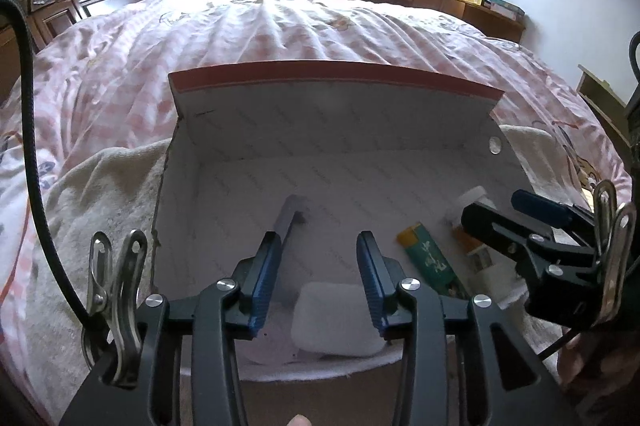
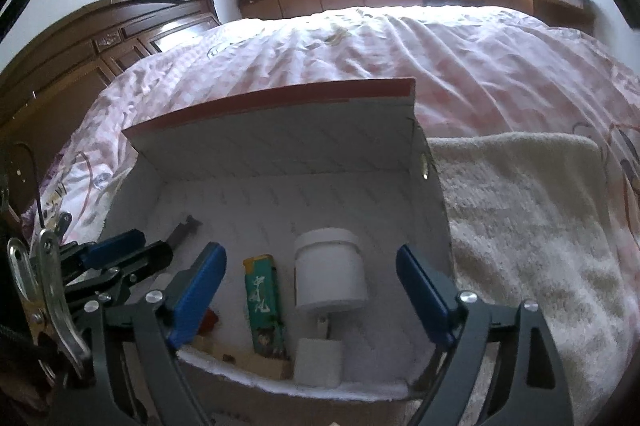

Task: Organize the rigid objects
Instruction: 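Lower earbud case and wooden block into the box and open both grippers, then withdraw both grippers toward the grey plate and light-blue pieces, then grasp the light-blue oval piece with left gripper while right grasps grey plate, then lift the oval piece and grey plate and carry both toward the box, then lower oval piece and grey plate into the box and open both grippers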

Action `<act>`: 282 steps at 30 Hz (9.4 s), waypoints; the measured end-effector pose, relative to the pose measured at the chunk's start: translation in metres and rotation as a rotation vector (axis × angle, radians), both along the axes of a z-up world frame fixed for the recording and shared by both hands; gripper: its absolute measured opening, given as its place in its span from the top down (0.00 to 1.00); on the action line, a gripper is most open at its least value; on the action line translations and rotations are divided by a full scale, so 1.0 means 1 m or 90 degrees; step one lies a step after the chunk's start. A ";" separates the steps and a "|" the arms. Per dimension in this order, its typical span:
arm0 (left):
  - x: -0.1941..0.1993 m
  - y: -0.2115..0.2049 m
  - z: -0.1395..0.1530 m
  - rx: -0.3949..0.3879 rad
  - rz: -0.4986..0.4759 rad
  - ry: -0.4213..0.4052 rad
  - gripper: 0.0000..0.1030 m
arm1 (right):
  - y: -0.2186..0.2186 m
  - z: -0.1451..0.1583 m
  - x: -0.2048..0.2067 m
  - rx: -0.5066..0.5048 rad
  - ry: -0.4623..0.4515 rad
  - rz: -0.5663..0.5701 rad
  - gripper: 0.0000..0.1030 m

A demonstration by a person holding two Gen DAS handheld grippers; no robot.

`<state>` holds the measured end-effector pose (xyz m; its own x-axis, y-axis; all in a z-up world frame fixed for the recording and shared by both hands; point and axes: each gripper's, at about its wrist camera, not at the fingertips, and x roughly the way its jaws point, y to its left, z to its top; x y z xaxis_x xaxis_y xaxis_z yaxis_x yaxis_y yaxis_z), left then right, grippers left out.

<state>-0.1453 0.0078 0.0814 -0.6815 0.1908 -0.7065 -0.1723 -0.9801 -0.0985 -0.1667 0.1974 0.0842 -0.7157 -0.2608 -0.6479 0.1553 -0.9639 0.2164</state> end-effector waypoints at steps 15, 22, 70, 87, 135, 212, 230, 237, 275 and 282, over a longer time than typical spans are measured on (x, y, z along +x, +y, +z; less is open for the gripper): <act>0.043 -0.009 0.016 0.002 -0.001 0.011 0.61 | -0.003 0.013 0.056 -0.007 0.028 0.012 0.13; 0.070 -0.019 0.017 0.003 0.011 0.013 0.61 | -0.005 0.010 0.086 -0.010 0.026 0.016 0.13; 0.190 -0.059 -0.056 -0.007 -0.035 -0.042 0.61 | -0.023 -0.075 0.172 0.107 -0.055 0.042 0.09; 0.168 -0.011 -0.074 -0.070 -0.072 -0.007 0.57 | -0.030 -0.078 0.172 0.132 -0.056 0.042 0.04; 0.126 -0.049 -0.065 -0.026 0.004 -0.021 0.58 | -0.029 -0.041 0.138 0.005 -0.012 0.053 0.54; -0.010 -0.003 -0.014 -0.034 0.014 0.018 0.57 | 0.024 -0.006 0.098 -0.010 0.049 0.017 0.55; -0.021 -0.004 -0.034 -0.031 0.026 -0.008 0.57 | 0.014 0.002 0.040 -0.011 0.068 0.012 0.55; -0.020 0.000 -0.037 -0.052 0.026 0.005 0.55 | 0.014 -0.004 0.028 -0.011 0.057 0.005 0.55; -0.009 0.006 -0.036 -0.031 0.016 0.004 0.36 | 0.005 -0.002 0.029 -0.002 0.050 0.002 0.22; 0.005 0.008 -0.022 -0.037 0.011 0.033 0.28 | 0.012 0.000 0.042 -0.026 0.064 0.000 0.20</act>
<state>-0.1399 0.0162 0.0594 -0.7199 0.1387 -0.6801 -0.1586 -0.9868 -0.0334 -0.1245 0.2090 0.0844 -0.7766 -0.2857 -0.5615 0.1782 -0.9545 0.2392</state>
